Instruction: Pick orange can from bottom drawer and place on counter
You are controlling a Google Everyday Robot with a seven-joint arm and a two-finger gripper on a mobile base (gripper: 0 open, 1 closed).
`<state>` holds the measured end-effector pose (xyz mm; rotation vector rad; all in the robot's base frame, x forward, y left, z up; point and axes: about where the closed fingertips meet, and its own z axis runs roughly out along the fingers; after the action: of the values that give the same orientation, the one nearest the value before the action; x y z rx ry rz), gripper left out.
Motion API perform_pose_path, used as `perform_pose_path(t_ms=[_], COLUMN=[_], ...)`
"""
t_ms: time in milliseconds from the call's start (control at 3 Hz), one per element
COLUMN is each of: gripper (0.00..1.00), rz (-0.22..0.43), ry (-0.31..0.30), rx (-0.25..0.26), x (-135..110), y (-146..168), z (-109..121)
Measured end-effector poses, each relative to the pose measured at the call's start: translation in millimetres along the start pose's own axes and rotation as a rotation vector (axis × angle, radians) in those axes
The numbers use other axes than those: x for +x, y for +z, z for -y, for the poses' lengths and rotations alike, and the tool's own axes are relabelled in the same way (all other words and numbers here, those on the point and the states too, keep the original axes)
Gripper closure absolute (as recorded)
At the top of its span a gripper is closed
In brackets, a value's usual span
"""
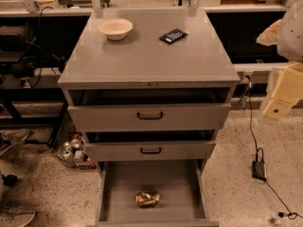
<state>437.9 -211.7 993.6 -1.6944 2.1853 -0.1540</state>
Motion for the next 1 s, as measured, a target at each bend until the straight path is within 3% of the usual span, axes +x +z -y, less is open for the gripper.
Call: perform_pose_path(t_ms=[333, 667, 1000], gripper=[0.00, 0.00, 0.00], rz=[0.003, 0.023, 0.128], ry=[-0.002, -0.006, -0.010], rx=[0.001, -0.030, -0.112], x=[-1, -7, -45], y=[1, 24, 90], z=[-1, -13, -53])
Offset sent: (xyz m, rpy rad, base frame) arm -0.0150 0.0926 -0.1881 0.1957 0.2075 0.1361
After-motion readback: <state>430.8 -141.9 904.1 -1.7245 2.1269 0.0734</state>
